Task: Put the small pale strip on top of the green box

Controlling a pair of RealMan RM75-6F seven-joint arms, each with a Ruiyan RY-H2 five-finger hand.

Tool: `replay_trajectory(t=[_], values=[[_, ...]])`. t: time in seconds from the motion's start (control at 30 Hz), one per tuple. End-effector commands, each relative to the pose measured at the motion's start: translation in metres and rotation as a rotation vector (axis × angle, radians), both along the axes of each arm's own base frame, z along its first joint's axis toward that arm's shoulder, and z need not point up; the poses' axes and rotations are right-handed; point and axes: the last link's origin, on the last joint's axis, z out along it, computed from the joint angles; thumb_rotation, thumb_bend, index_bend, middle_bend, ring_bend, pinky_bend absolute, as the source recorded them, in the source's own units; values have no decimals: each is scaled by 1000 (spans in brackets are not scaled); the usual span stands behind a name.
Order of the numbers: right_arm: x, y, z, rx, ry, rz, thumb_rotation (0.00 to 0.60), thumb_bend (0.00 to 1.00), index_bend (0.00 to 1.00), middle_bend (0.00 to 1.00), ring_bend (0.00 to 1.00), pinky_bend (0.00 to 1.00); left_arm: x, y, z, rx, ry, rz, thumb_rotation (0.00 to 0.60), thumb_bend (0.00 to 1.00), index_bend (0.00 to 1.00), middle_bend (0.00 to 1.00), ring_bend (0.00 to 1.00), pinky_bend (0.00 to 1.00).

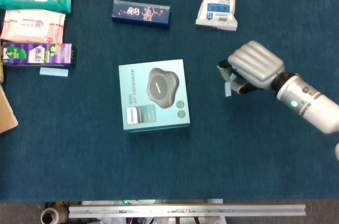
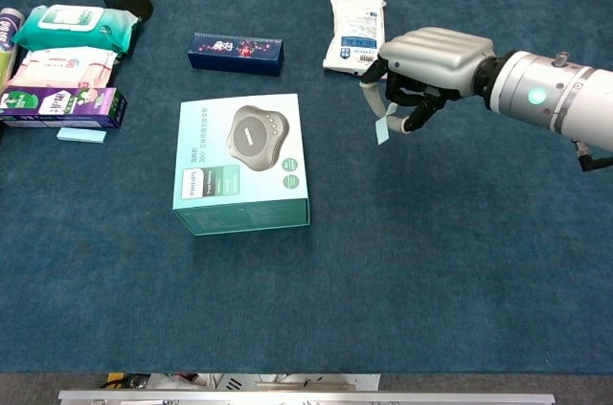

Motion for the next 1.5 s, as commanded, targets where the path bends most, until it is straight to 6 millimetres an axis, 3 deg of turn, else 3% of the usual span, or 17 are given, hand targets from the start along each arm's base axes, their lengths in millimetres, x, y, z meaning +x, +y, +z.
replay_trajectory(t=[0.03,0.67,1.2,1.5], values=[[14,0,-1,58,-28,-35,600,328,624,952,1000,1000,1,-1,0,0,-2,-4,600,322,75,182,149,71],[76,-2,-37,208,-114,-86,600,328,624,951,1000,1000,5,-12,4,13,-4,5,600,323,75,182,149,71],[105,-11,-60,180,25,11,600,328,624,945,1000,1000,3,-13,3,8,-10,19,600,323,75,182,150,71],[108,-9,-65,144,46,45,600,326,599,932,1000,1000,3,-14,2,-3,-11,12,600,323,75,182,149,71]])
